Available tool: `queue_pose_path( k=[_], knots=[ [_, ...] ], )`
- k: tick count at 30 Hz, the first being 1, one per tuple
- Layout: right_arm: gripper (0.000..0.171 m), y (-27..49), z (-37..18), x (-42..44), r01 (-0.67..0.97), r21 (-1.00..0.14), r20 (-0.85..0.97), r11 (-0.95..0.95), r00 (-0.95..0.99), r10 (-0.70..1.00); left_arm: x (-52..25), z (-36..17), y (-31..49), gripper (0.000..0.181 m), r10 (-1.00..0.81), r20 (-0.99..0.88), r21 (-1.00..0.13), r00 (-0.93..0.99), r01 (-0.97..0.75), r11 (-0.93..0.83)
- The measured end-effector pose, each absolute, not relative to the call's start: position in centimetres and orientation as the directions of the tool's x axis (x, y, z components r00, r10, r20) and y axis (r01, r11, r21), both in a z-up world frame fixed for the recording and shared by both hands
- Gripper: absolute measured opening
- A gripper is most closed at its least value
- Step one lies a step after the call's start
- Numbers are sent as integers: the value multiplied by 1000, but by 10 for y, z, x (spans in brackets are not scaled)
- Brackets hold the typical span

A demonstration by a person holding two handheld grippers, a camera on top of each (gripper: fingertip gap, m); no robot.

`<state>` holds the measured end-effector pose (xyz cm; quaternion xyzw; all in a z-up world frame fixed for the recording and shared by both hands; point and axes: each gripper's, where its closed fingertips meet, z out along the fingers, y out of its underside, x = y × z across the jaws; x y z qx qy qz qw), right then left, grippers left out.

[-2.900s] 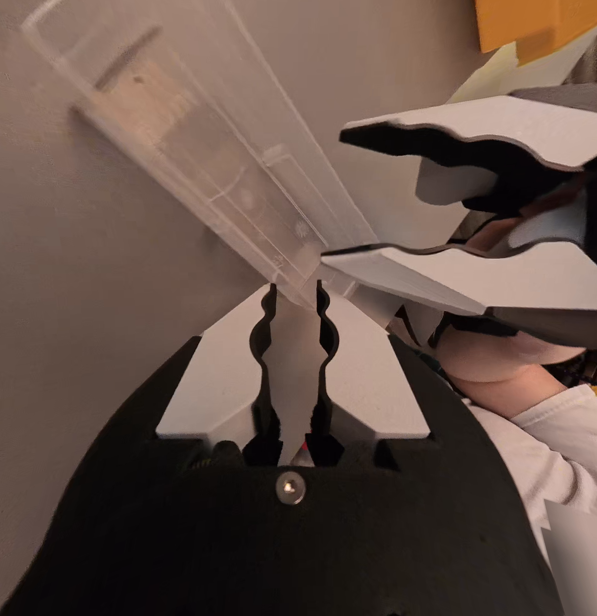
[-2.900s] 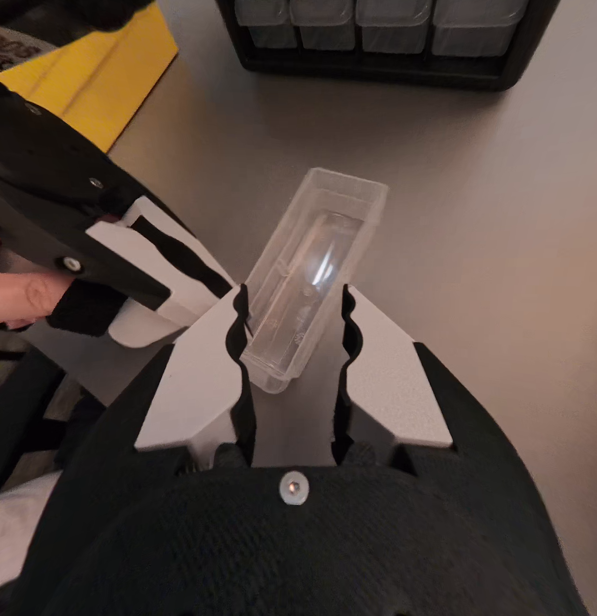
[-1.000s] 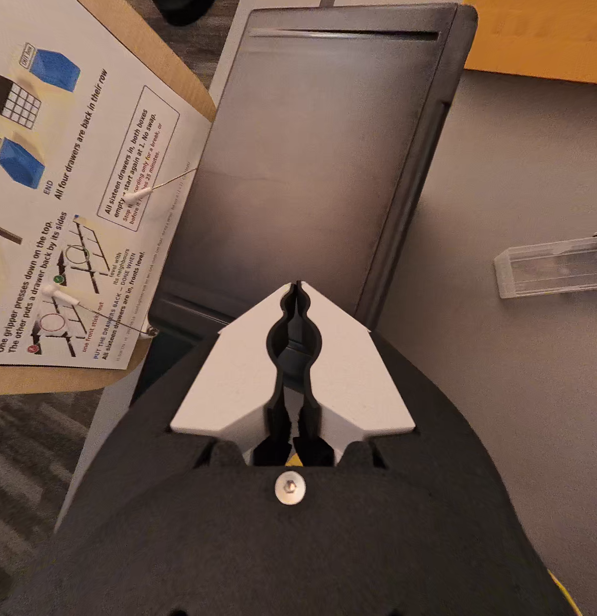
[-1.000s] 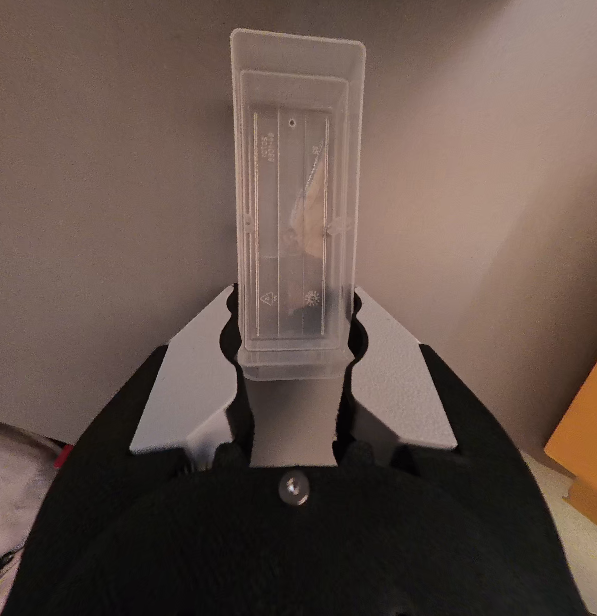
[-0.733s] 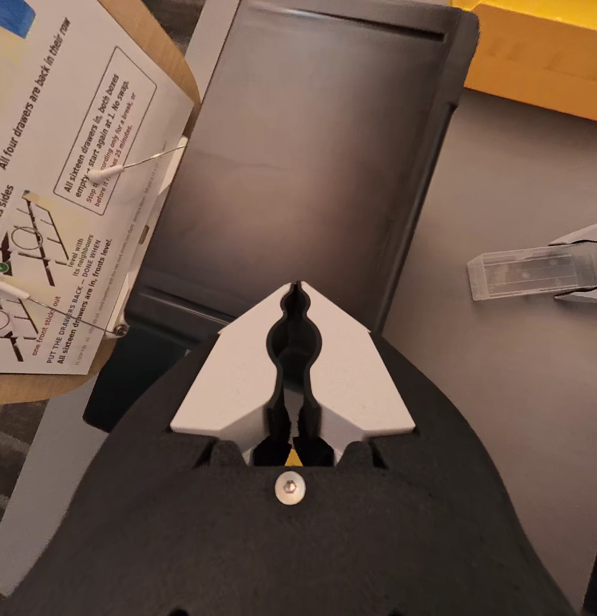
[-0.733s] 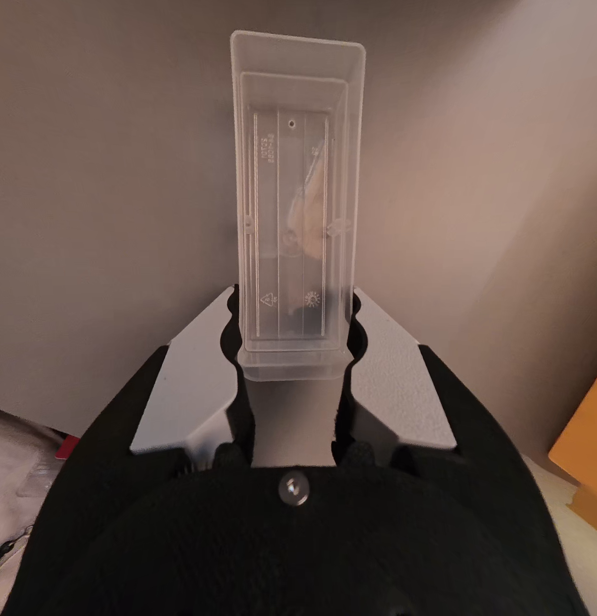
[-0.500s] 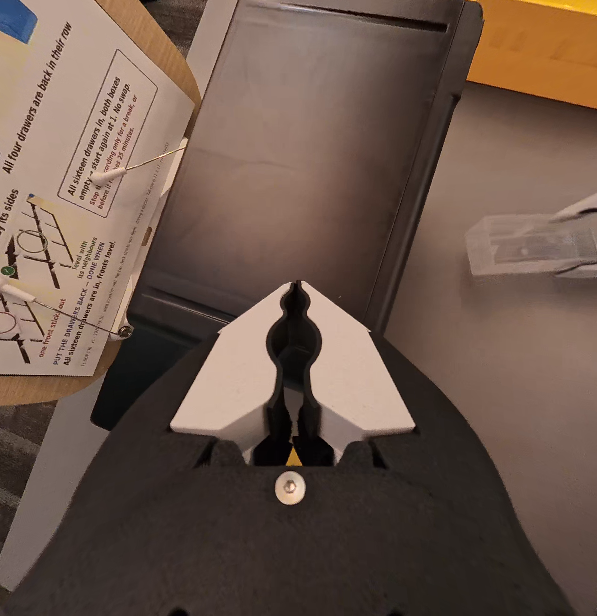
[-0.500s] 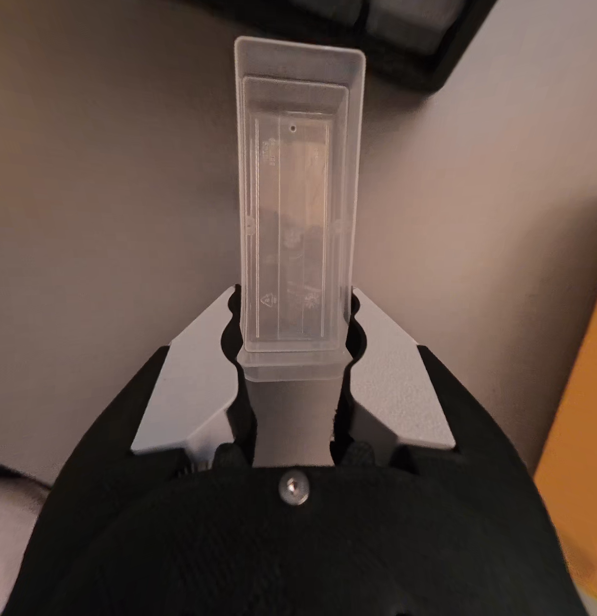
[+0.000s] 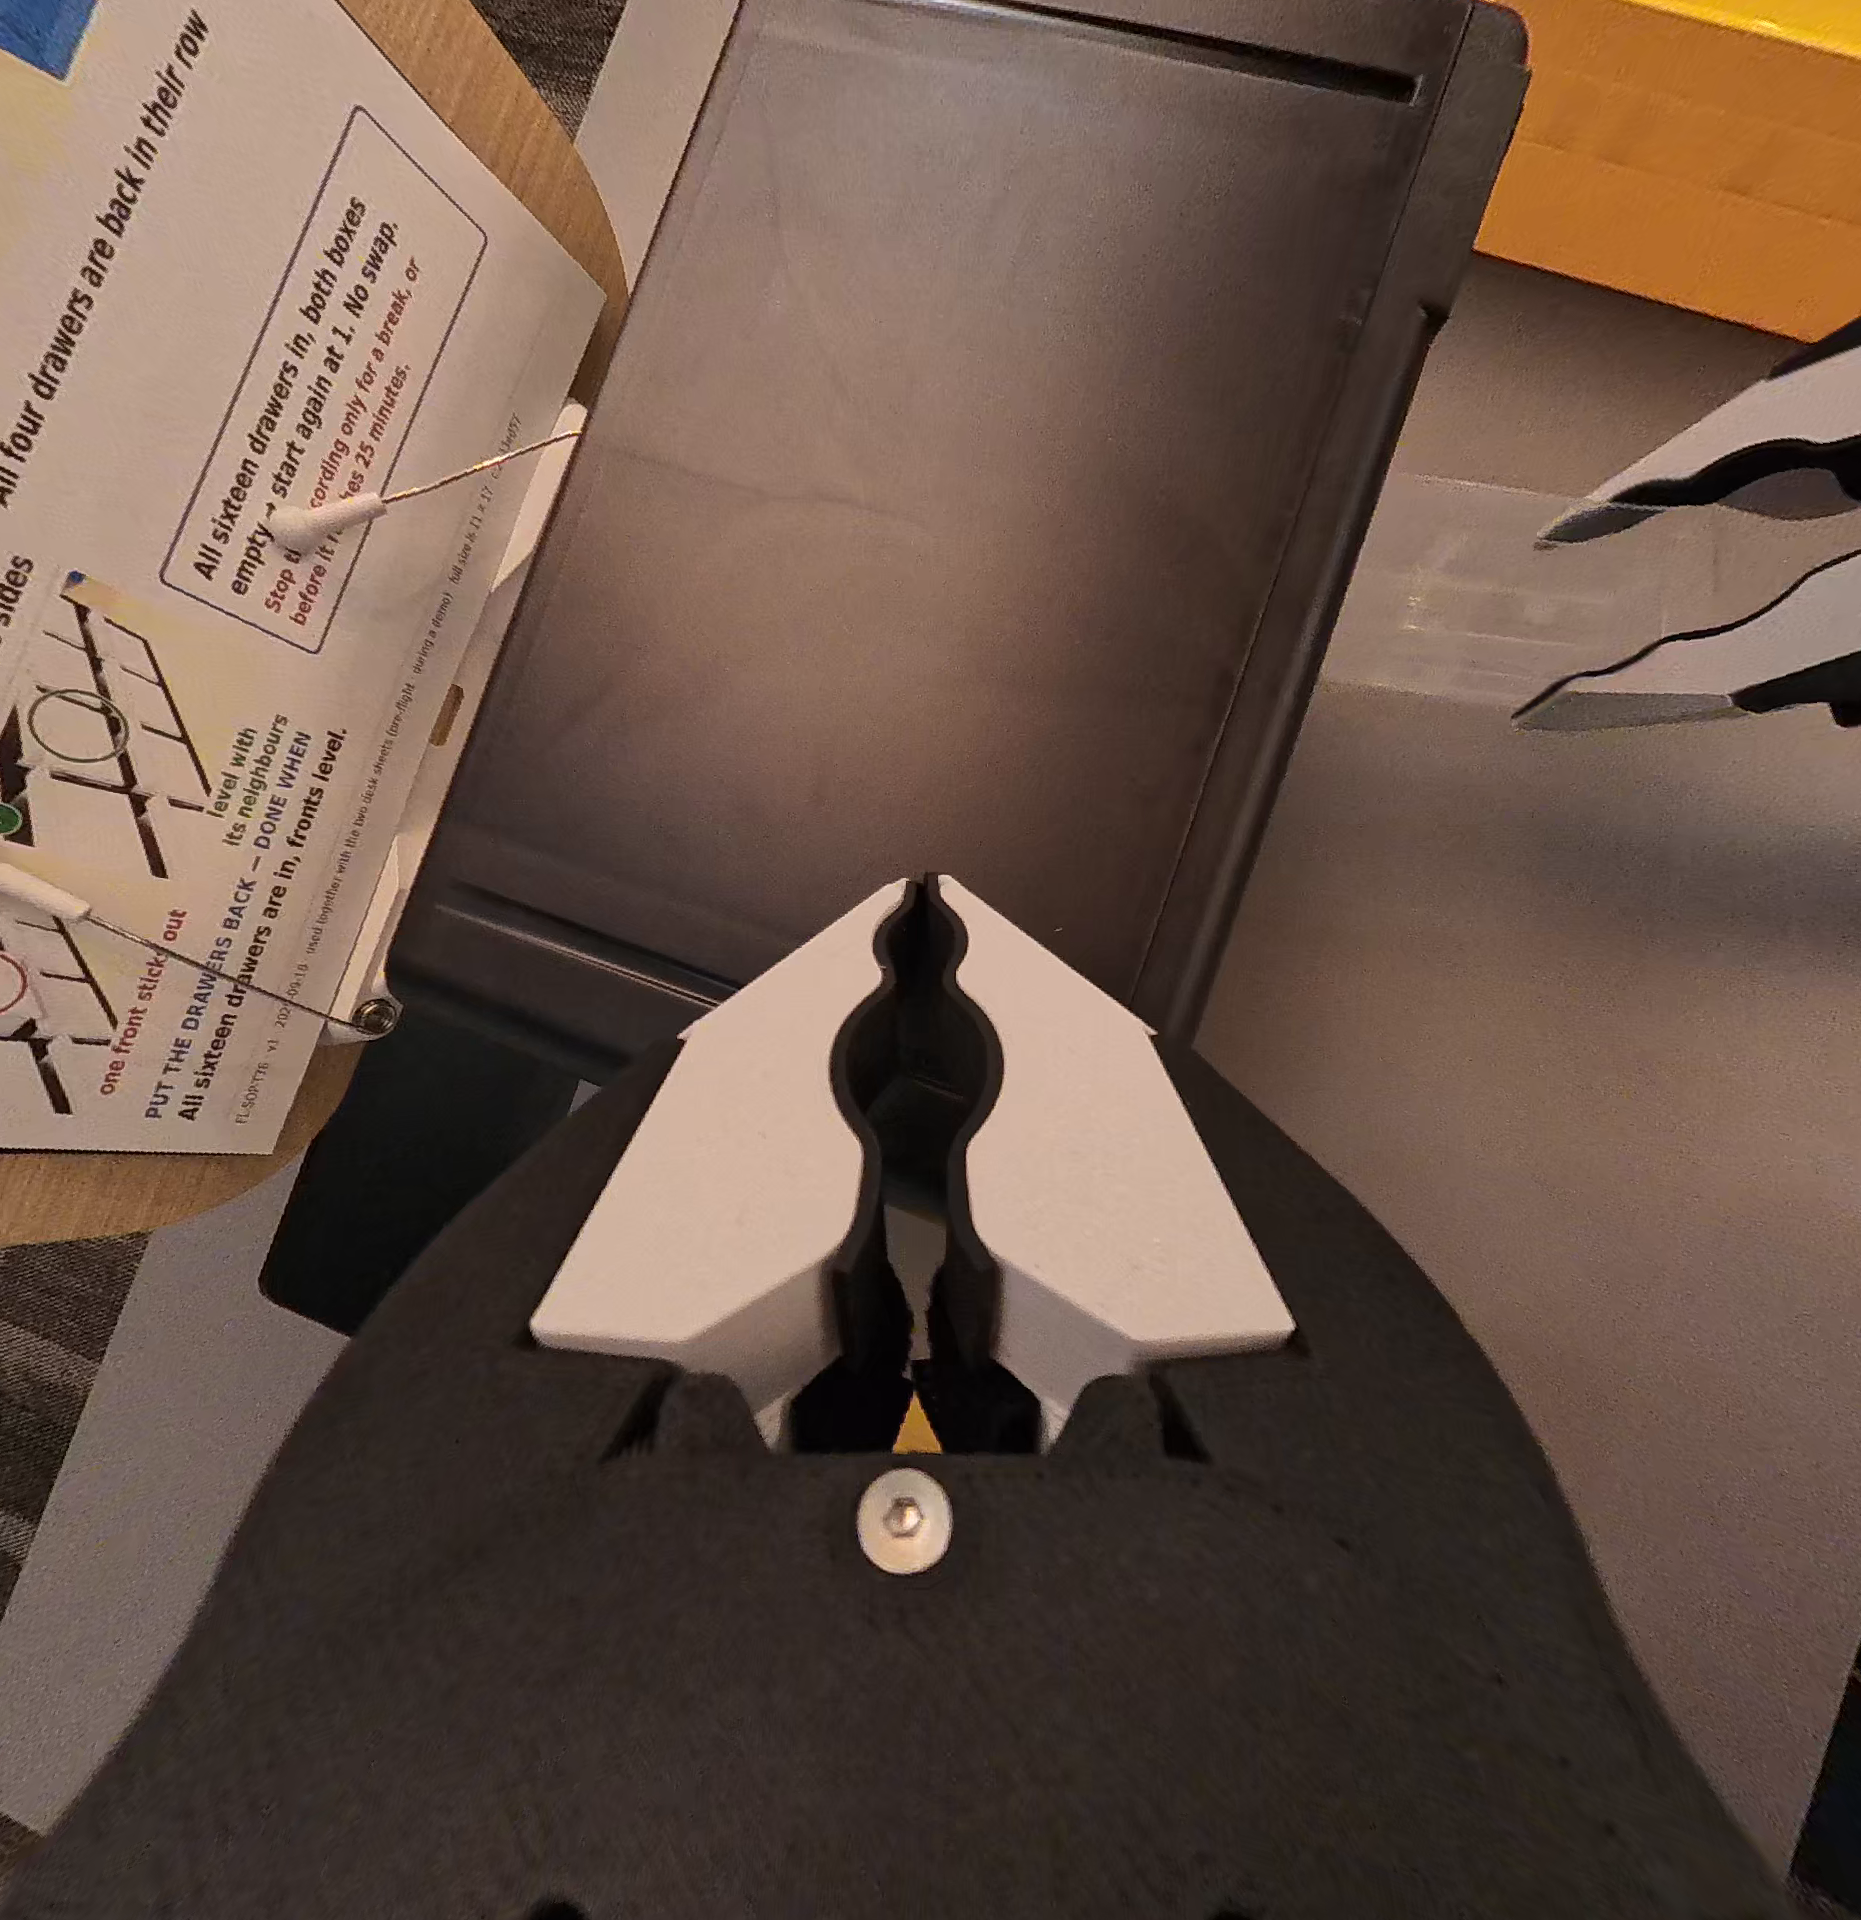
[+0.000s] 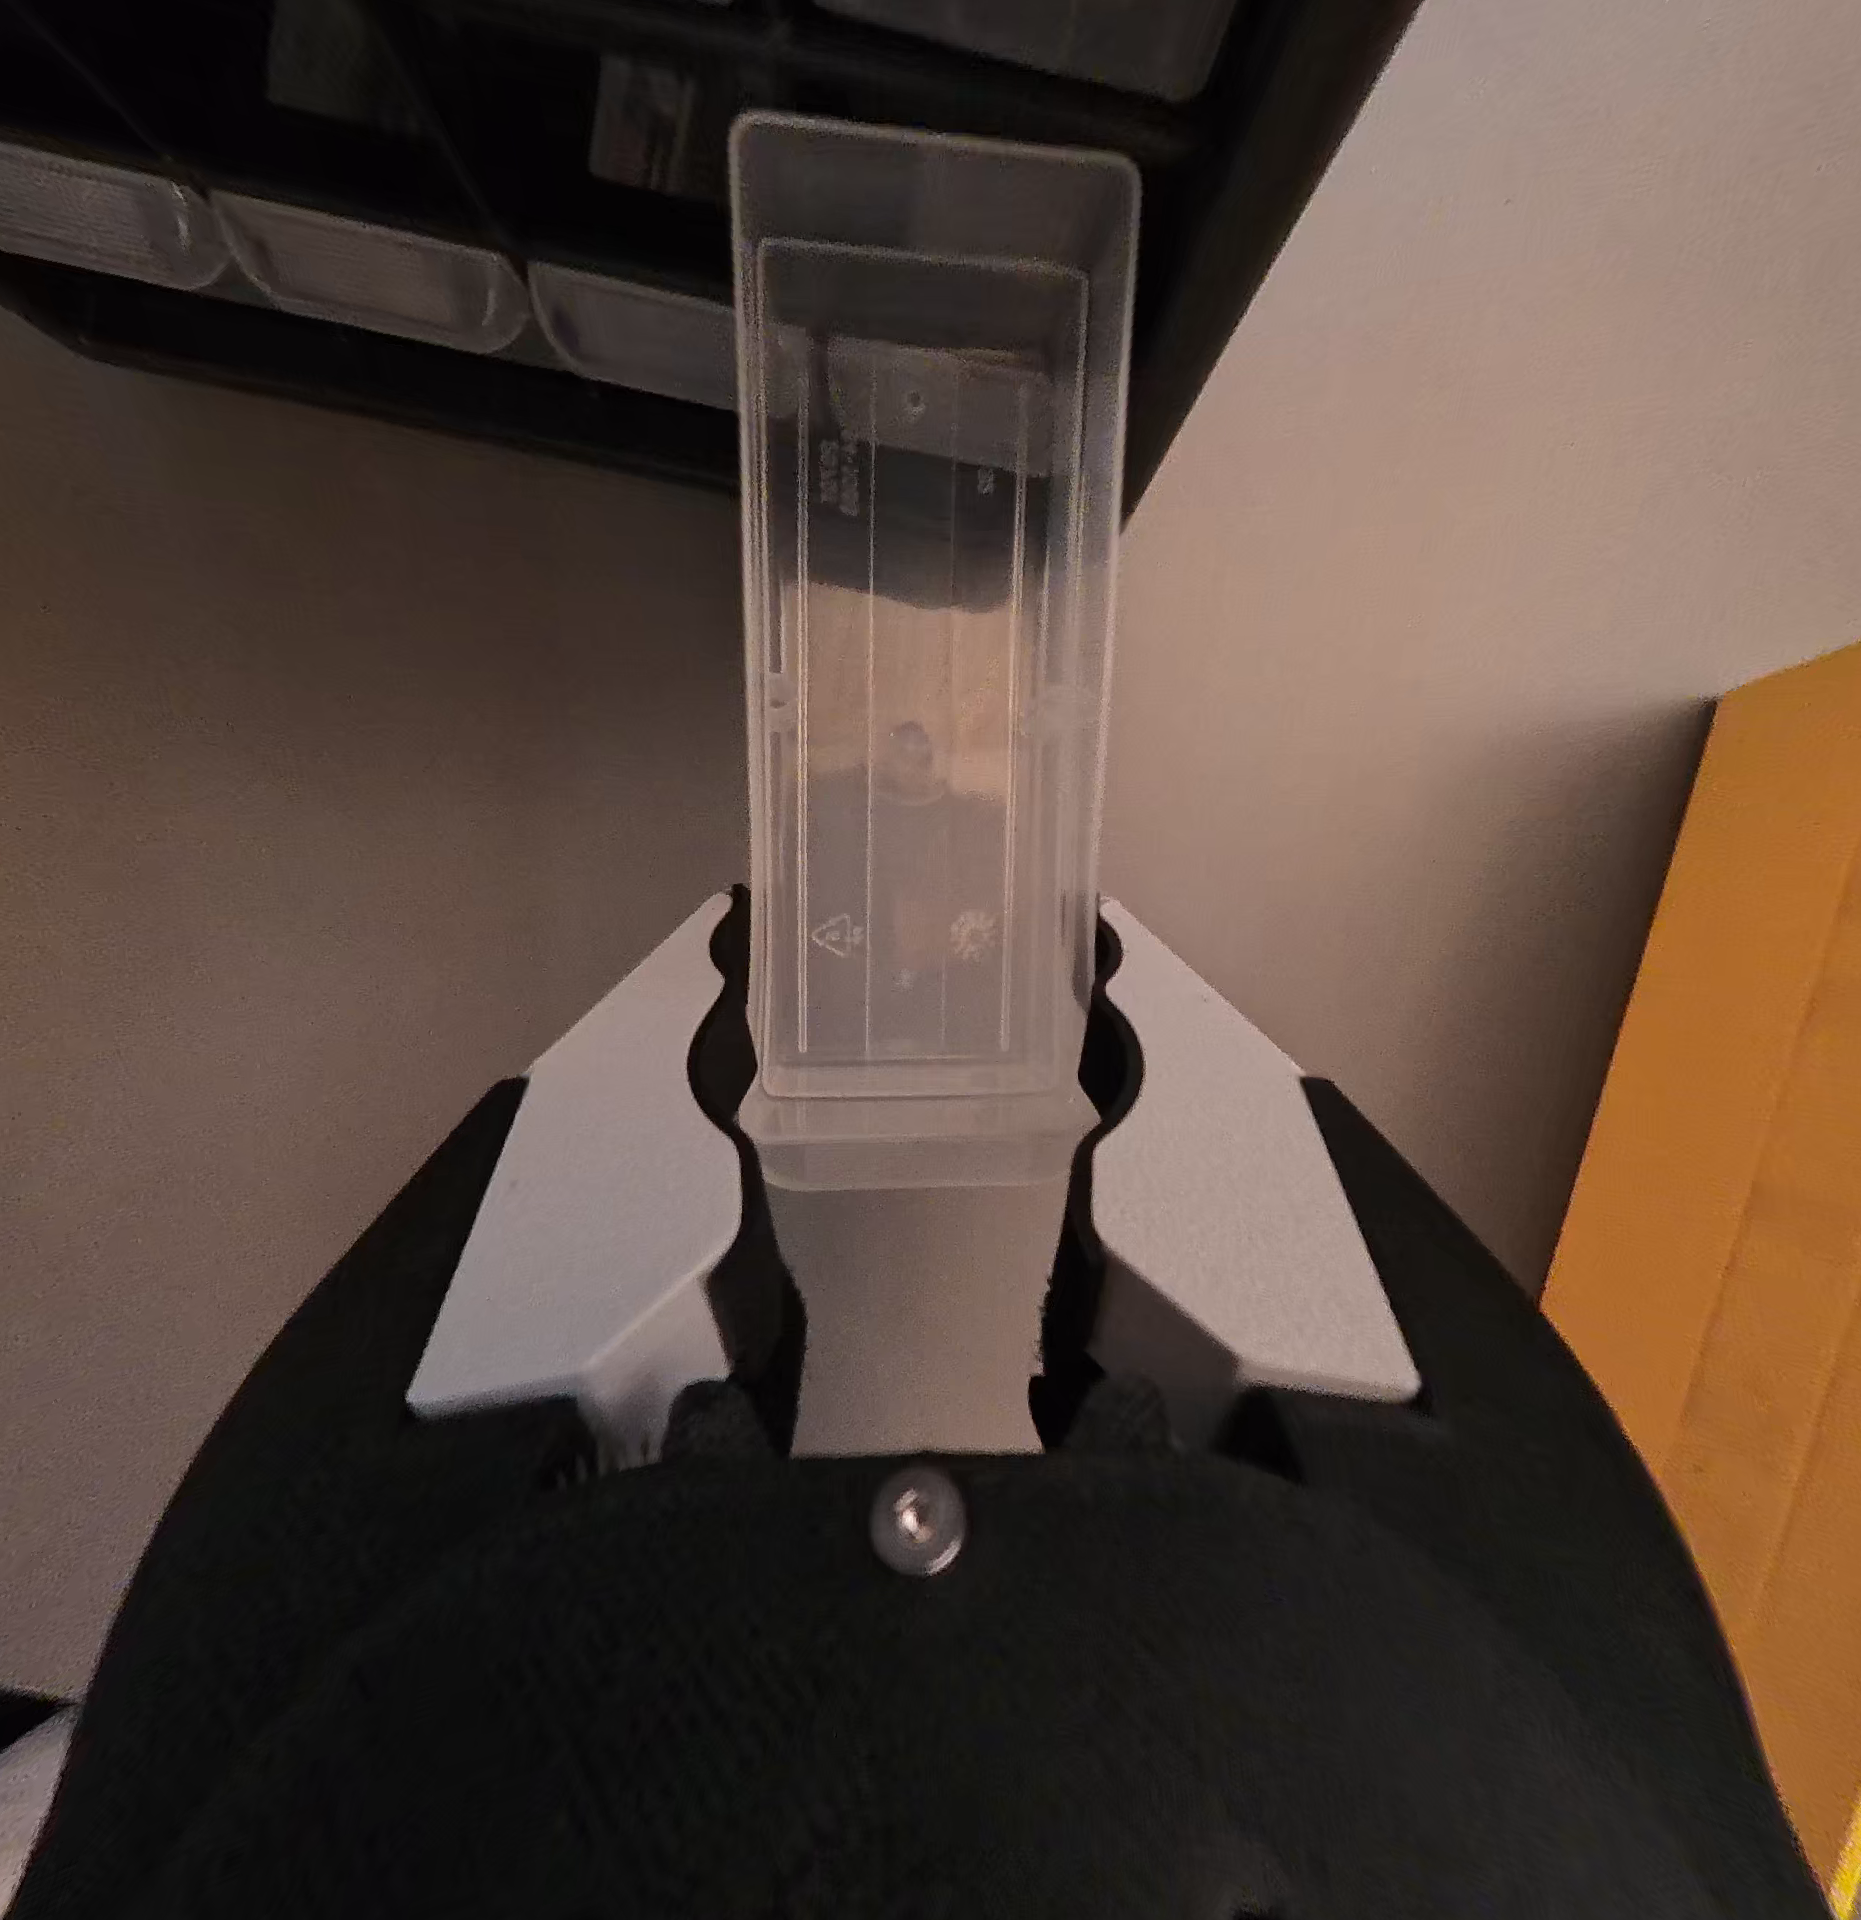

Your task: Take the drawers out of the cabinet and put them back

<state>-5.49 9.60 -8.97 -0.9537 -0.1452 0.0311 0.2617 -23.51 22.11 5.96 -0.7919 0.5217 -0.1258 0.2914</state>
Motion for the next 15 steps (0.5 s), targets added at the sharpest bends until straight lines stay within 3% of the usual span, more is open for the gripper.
queue_pose_path(
  k=[1, 15],
  knots=[
    [61, 95, -91, -56, 256, -489, 5, -834, 957, 290, -235, 60, 221, 0, -900, -103, -594, 424, -752, -286],
    [61, 97, -90, -54, 233, -448, 5, -863, 966, 258, -235, 59, 221, 0, -901, -121, -578, 416, -768, -277]
  ],
)
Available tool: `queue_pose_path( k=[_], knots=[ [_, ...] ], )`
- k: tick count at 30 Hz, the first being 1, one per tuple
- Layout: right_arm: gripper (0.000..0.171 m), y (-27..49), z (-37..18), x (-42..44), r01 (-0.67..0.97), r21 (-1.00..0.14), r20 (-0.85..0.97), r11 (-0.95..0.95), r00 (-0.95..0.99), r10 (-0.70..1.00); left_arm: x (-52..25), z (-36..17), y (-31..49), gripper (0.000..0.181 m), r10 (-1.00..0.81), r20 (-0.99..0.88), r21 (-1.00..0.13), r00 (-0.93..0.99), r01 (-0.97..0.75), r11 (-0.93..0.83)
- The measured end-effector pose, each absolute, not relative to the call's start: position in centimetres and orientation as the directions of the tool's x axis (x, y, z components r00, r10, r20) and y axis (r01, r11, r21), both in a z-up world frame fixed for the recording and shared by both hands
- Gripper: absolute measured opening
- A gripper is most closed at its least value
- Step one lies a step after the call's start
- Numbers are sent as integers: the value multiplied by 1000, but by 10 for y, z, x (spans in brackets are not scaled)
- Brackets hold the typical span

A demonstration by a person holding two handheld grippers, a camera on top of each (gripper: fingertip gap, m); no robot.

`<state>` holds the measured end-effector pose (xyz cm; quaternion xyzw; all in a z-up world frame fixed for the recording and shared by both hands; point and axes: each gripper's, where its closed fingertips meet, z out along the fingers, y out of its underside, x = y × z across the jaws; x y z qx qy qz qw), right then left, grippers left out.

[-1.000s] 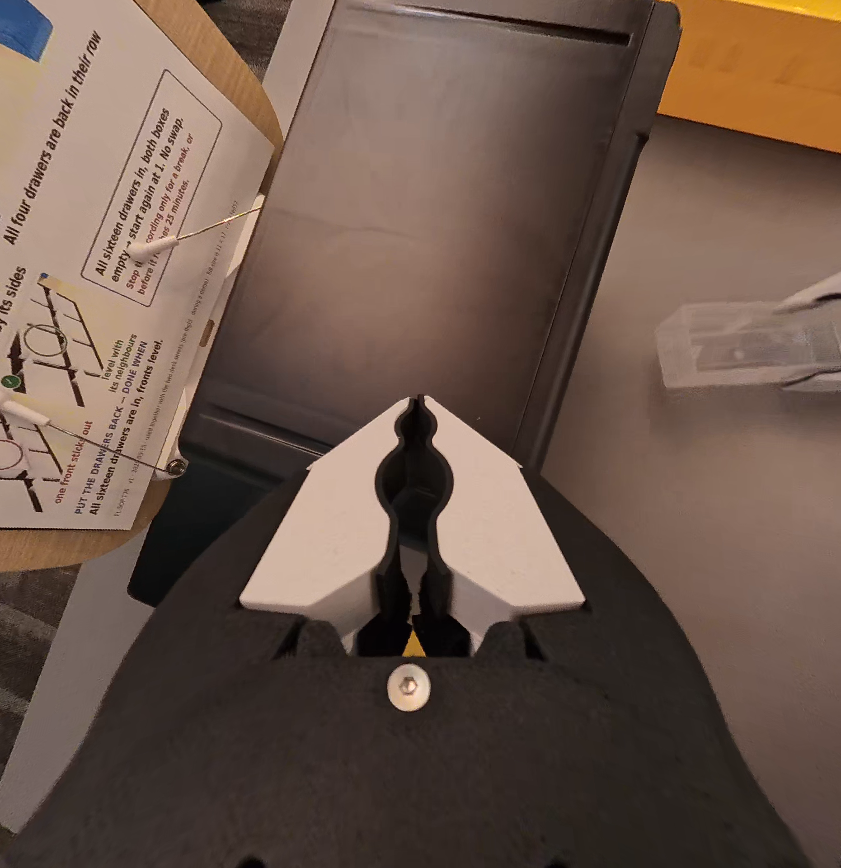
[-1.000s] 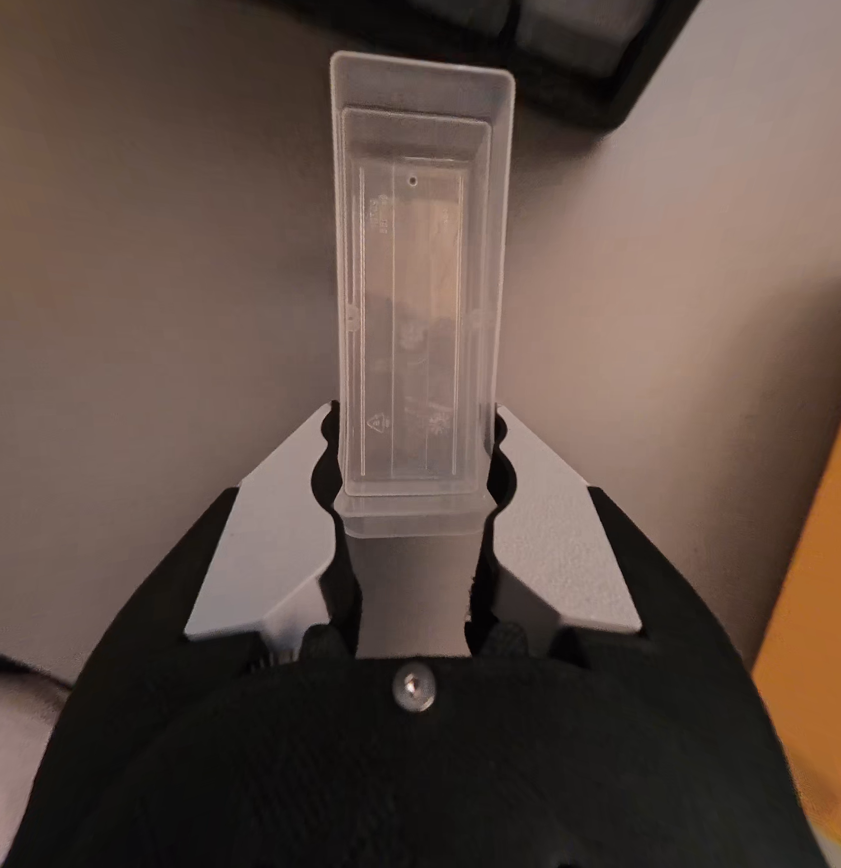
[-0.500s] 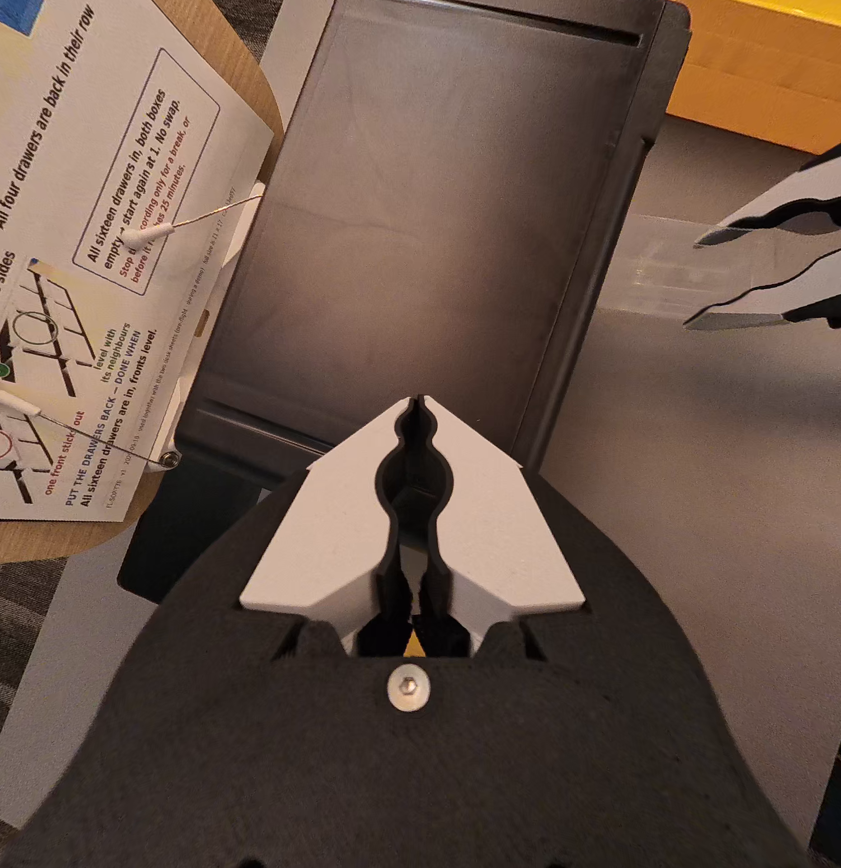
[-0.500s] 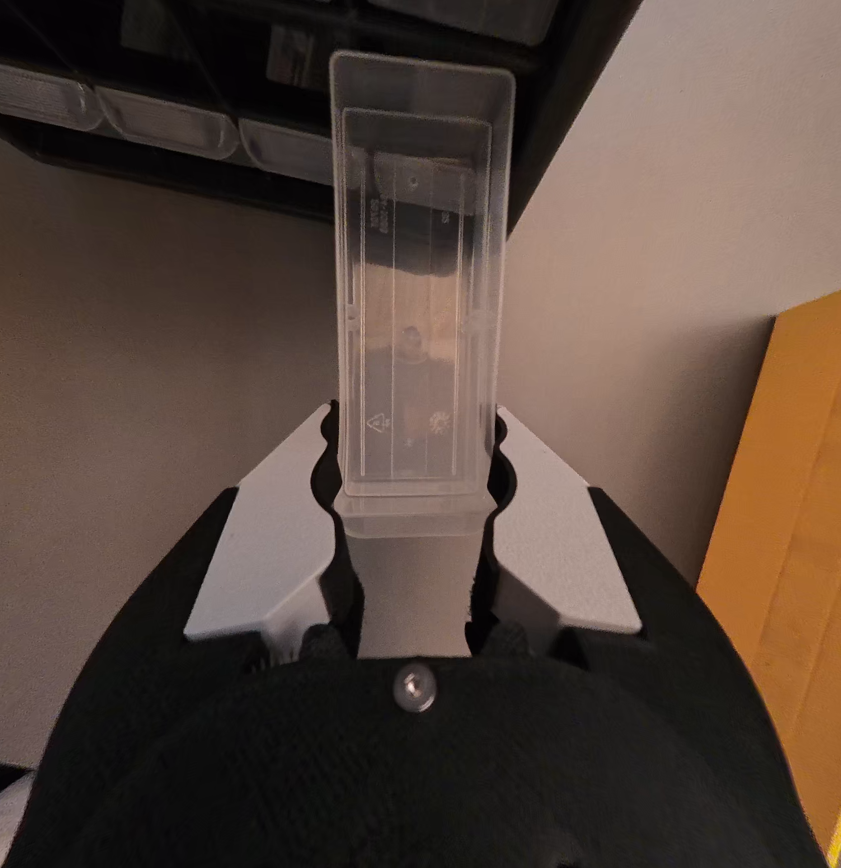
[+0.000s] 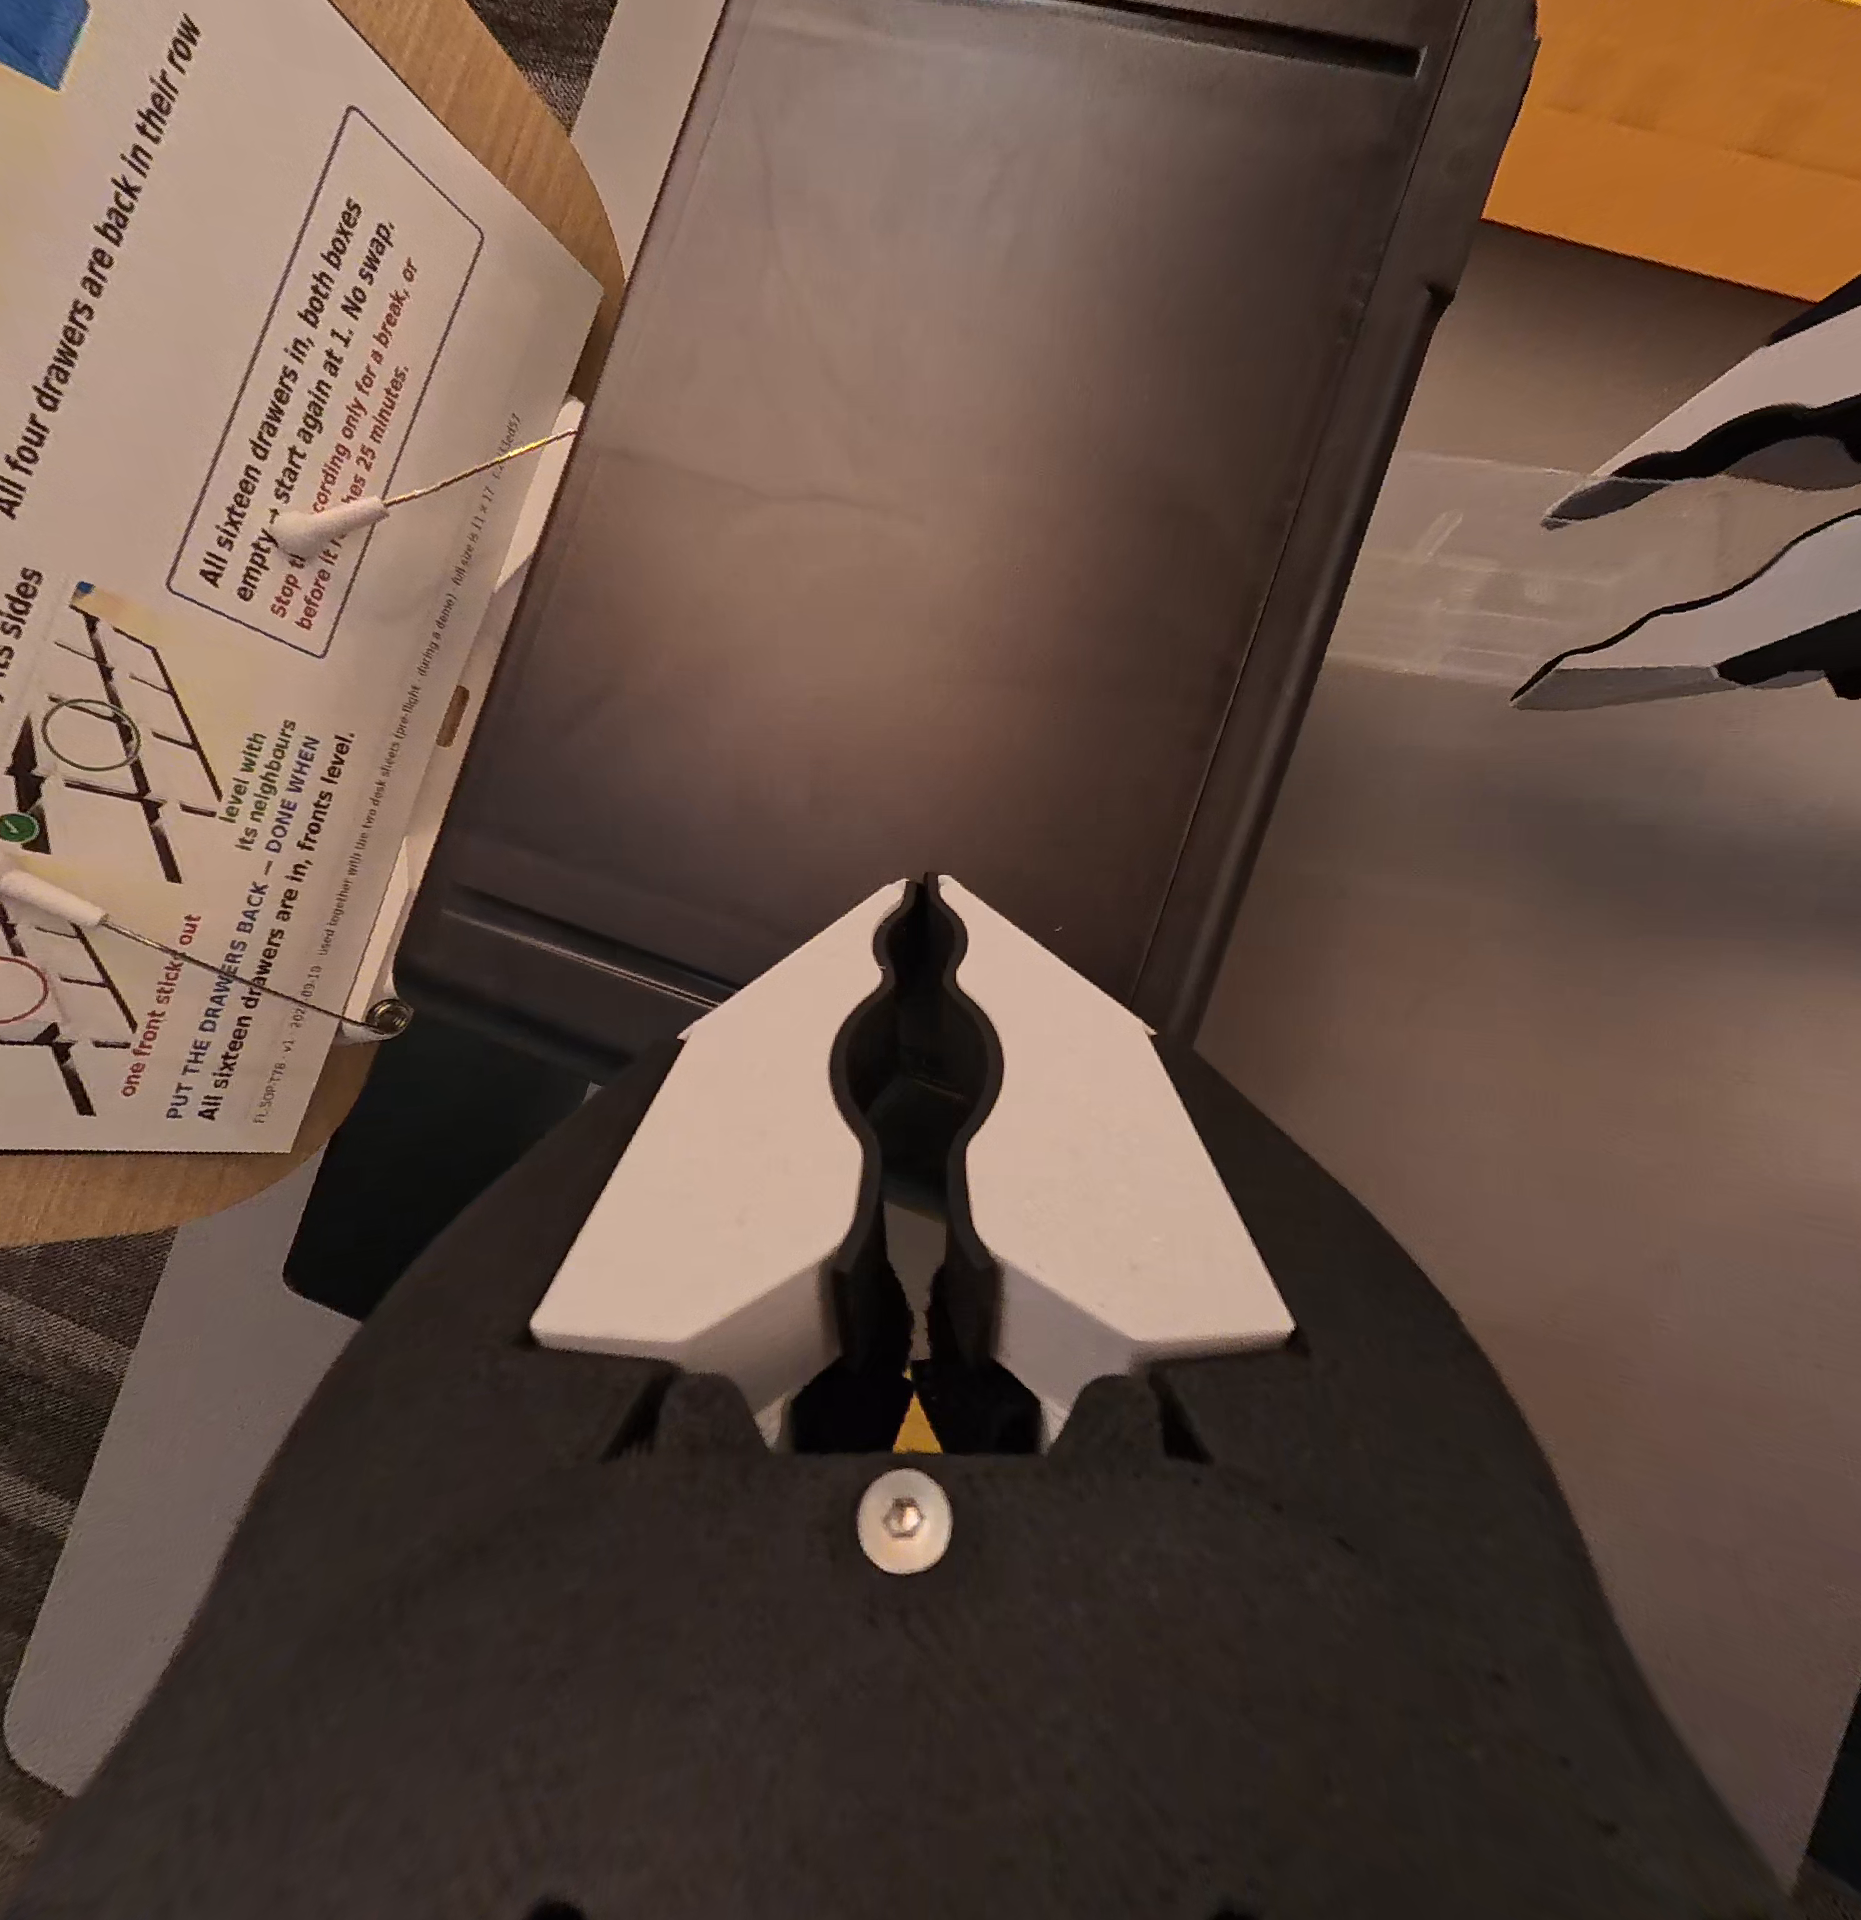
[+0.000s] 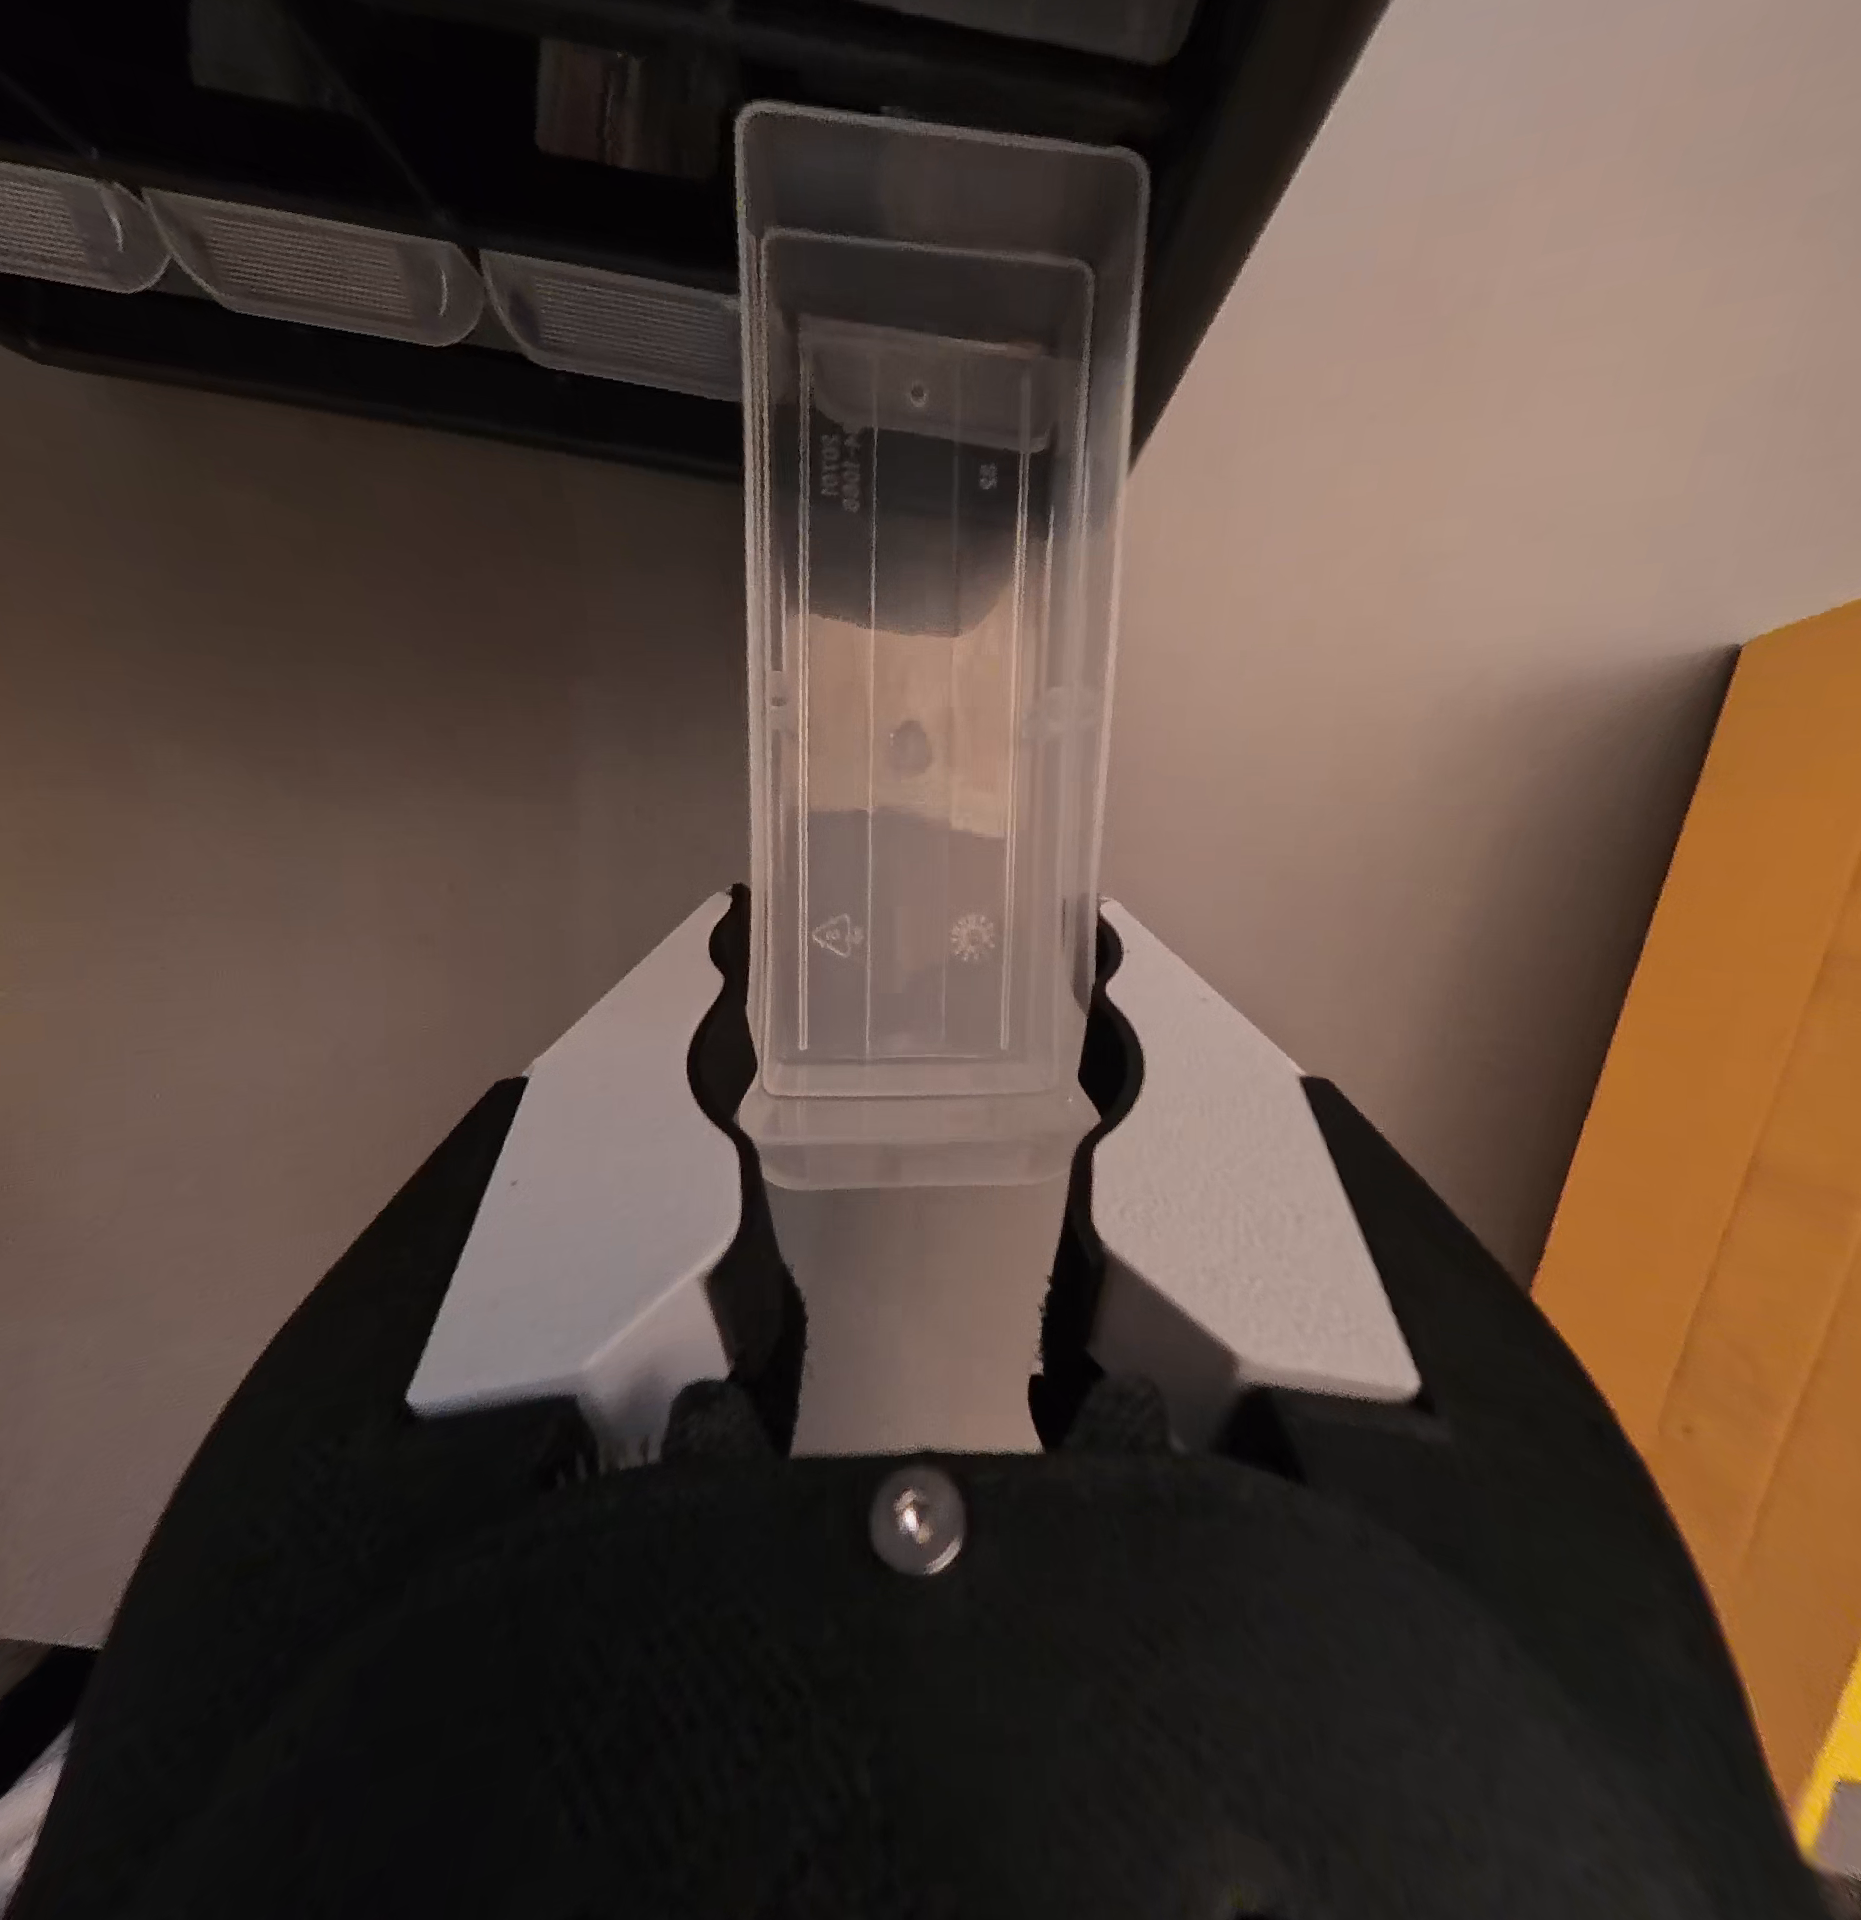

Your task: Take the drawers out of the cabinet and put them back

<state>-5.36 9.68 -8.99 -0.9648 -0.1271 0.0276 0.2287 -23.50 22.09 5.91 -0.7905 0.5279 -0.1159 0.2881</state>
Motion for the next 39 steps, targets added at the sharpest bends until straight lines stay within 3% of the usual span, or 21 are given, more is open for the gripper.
queue_pose_path(
  k=[5, 11, 21, 27, 30, 33, 36, 39],
  knots=[
    [61, 98, -90, -53, 267, -394, 62, -879, 962, 265, -235, 59, 221, 0, -901, -116, -584, 417, -762, -278],
    [61, 104, -80, -55, 245, -411, 76, -878, 969, 235, -235, 59, 221, 0, -903, -122, -579, 412, -768, -272],
    [63, 147, -88, -65, 185, -578, 75, -795, 982, 174, -235, 59, 221, 0, -904, -128, -579, 407, -771, -265],
    [76, 150, -70, -67, 339, -762, 196, -552, 933, 302, -235, 59, 221, 0, -905, -134, -569, 404, -779, -263],
    [79, 125, -25, -68, 494, -861, 431, -120, 834, 344, -235, 59, 221, 0, -906, -136, -564, 400, -784, -261],
    [46, 83, -18, -70, 650, -736, 672, 190, 667, 322, -235, 59, 221, 0, -907, -149, -559, 393, -791, -251],
    [36, 83, -63, -59, 833, -526, 829, 170, 459, 318, -235, 59, 221, 0, -908, -159, -555, 388, -796, -243],
    [26, 95, -68, -49, 925, -347, 934, 154, 325, 149, -234, 59, 221, 0, -908, -158, -555, 389, -795, -245]
  ],
)
